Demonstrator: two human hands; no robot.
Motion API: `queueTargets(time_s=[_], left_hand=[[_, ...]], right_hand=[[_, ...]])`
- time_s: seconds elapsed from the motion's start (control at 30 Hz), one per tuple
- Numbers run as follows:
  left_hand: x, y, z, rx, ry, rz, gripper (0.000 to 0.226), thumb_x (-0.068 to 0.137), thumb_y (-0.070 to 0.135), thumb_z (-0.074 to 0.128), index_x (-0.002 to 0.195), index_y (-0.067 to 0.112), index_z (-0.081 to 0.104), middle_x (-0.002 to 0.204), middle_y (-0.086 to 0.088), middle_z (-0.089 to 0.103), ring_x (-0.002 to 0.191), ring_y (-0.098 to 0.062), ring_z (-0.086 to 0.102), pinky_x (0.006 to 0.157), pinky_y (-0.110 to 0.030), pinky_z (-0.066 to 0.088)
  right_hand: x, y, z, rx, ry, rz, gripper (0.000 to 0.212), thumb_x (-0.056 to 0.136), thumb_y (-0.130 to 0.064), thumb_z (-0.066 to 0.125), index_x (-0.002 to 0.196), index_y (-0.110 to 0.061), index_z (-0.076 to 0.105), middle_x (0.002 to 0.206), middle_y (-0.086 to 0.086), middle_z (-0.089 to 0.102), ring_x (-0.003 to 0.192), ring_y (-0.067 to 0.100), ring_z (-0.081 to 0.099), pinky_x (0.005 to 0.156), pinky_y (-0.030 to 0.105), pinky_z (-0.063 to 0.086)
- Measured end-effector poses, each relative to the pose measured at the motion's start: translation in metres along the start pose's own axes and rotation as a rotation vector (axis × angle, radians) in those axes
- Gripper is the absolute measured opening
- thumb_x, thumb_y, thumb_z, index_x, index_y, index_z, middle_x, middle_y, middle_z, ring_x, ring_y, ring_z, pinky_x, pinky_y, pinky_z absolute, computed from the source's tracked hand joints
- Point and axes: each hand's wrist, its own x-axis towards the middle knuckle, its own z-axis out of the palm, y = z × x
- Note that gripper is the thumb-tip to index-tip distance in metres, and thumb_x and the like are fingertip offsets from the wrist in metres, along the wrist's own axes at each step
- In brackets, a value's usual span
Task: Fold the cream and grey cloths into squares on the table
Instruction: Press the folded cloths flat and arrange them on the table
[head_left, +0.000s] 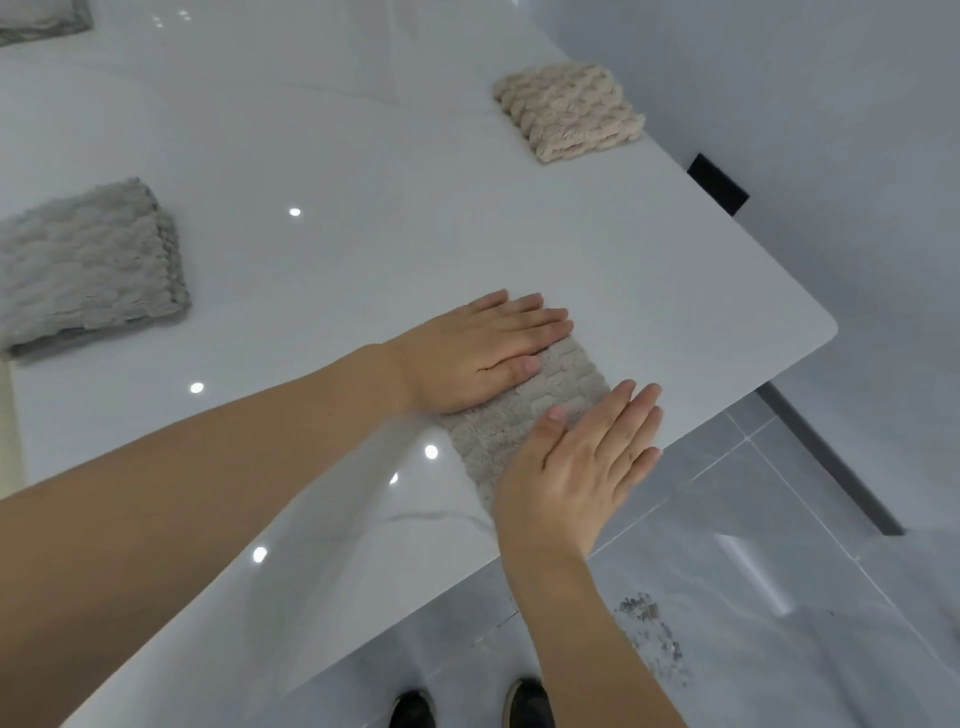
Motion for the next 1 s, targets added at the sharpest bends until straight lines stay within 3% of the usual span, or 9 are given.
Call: queueTargets(time_s=[0.23,0.37,0.5,0.73,0.8,0.9,1.0], left_hand=[[0.0,-0.009,-0.004,0.115,-0.03,-0.009,0.056,0.105,0.044,0.013,0.157,0.026,0.008,0.164,0.011,0.006,0.15,-0.007,-0.004,0.123,-0.034,-0.003],[-0.022,-0.026,-0.016,0.165,0.106,-0.21,0.057,0.105,0.039,0.017,0.157,0.013,0.015,0.164,-0.005,0.014,0.152,-0.02,0.004,0.123,-0.036,0.002],[-0.064,-0.02,-0.027,0.111,0.377,-0.385,0.062,0.102,0.039,0.013,0.153,0.006,0.026,0.16,-0.01,0.025,0.151,-0.025,0.014,0.123,-0.039,0.007],[-0.139,-0.046,-0.045,0.048,0.558,-0.642,0.061,0.103,0.038,0.018,0.153,0.003,0.026,0.161,-0.011,0.023,0.151,-0.025,0.011,0.123,-0.039,0.005],[-0.159,-0.06,-0.046,0.02,0.569,-0.689,0.059,0.104,0.036,0.02,0.153,0.004,0.023,0.162,-0.01,0.02,0.151,-0.024,0.008,0.123,-0.039,0.003],[-0.178,-0.085,-0.049,-0.03,0.606,-0.735,0.061,0.103,0.038,0.018,0.155,0.006,0.02,0.163,-0.008,0.017,0.152,-0.022,0.004,0.123,-0.04,0.003],[-0.198,-0.108,-0.055,-0.096,0.681,-0.773,0.061,0.103,0.039,0.016,0.156,0.008,0.017,0.164,-0.006,0.013,0.152,-0.019,0.001,0.123,-0.037,0.0]], right_hand=[[-0.006,0.029,-0.013,-0.232,-0.111,-0.047,0.066,0.095,-0.047,-0.003,0.15,-0.014,-0.016,0.159,0.001,-0.024,0.144,0.013,-0.027,0.119,0.039,-0.014],[0.004,0.032,-0.044,-0.256,-0.085,-0.027,0.068,0.094,-0.05,-0.002,0.15,-0.014,-0.015,0.161,0.004,-0.018,0.146,0.014,-0.022,0.119,0.04,-0.014],[0.03,-0.017,-0.049,-0.122,-0.072,-0.359,0.065,0.1,-0.045,0.007,0.154,-0.01,-0.003,0.162,0.002,-0.011,0.147,0.01,-0.017,0.119,0.032,-0.013],[0.022,-0.11,0.025,0.226,-0.47,-0.654,0.057,0.104,-0.034,0.023,0.154,-0.015,0.003,0.161,-0.008,-0.007,0.146,0.0,-0.01,0.122,0.038,0.004],[0.012,-0.132,0.047,0.266,-0.546,-0.661,0.056,0.105,-0.036,0.023,0.154,-0.017,0.004,0.161,-0.01,-0.006,0.145,-0.003,-0.008,0.121,0.031,0.004],[0.002,-0.165,0.074,0.307,-0.663,-0.618,0.055,0.104,-0.037,0.025,0.154,-0.023,0.007,0.162,-0.013,-0.002,0.143,-0.009,-0.005,0.111,0.005,0.002],[-0.005,-0.198,0.096,0.326,-0.745,-0.607,0.055,0.103,-0.037,0.025,0.154,-0.022,0.012,0.161,-0.014,0.004,0.143,-0.011,-0.001,0.108,0.001,0.003]])
